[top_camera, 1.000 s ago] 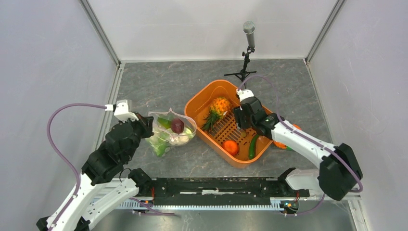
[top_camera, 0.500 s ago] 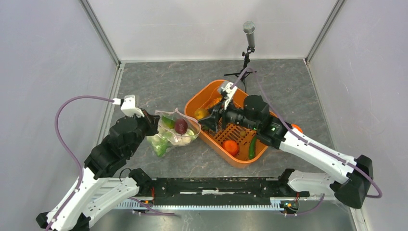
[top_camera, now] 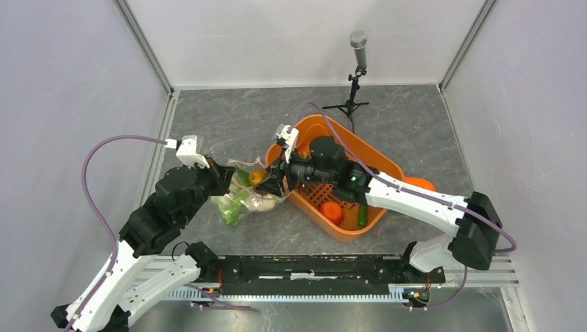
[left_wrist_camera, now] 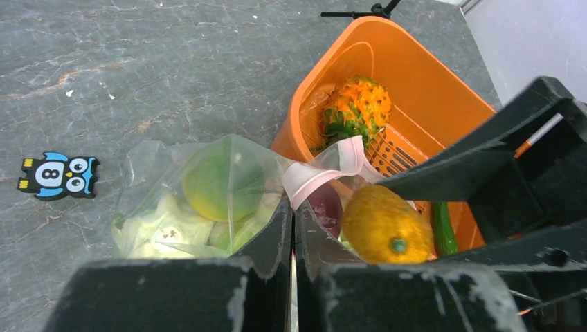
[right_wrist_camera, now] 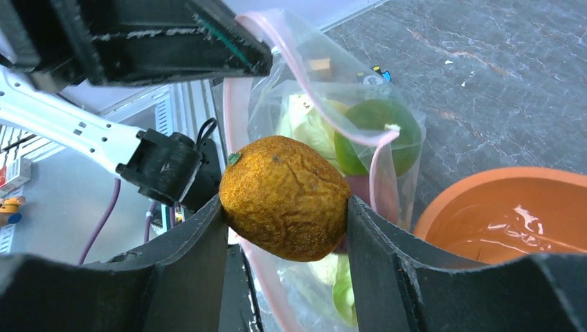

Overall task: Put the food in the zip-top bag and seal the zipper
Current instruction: Place the fake fruit in the zipper food storage bag.

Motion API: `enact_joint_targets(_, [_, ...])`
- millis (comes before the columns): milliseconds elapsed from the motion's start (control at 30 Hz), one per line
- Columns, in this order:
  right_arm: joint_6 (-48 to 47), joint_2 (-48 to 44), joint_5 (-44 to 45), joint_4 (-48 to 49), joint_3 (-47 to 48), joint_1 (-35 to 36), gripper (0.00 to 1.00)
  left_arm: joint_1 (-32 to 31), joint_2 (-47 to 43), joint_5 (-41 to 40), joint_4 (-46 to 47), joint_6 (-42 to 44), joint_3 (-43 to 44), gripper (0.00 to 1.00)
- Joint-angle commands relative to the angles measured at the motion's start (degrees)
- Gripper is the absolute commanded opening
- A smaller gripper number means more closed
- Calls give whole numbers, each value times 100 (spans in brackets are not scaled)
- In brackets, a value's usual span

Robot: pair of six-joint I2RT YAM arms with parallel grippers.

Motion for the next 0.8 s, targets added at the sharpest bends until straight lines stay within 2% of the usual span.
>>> enact_joint_targets(0, [-20,401,174,90,744,111,54,15,-80,230,201,-151,178,2])
enact_joint_targets(67, [-269,612,214,-381,1152,185,64,15,-121,197,202,-166,169,2])
enact_joint_targets(167, [-364,769,686,-1046,1473,299,68,15,-205,133,197,-162,178,2])
enact_joint_targets(267, [-398,778,743,-985,1323,300,78,15,-268,89,224,-160,186,2])
enact_joint_targets(367, [-376,902,375,-1000,1404,299,85,14,-288,80,232,-149,213,2])
enact_joint_targets(533, [-251,512,70,-407,1097,299,88,15,-397,-40,213,-155,188,2])
enact_joint_targets(567, [-328,410,32,-349,1043,300,87,15,-450,-94,190,-170,180,2])
enact_joint_targets(633, [-420,252,32,-399,1056,300,75,15,-540,-263,162,-197,160,2])
enact_joint_targets(667, [-394,202,152,-511,1097,302,61,15,-618,-359,138,-204,160,2])
enact_joint_targets(700, [-357,157,282,-541,1092,300,51,15,-691,-482,113,-199,160,2])
enact_joint_targets(767, [-287,128,433,-756,1025,299,45,15,-796,-671,81,-167,160,2])
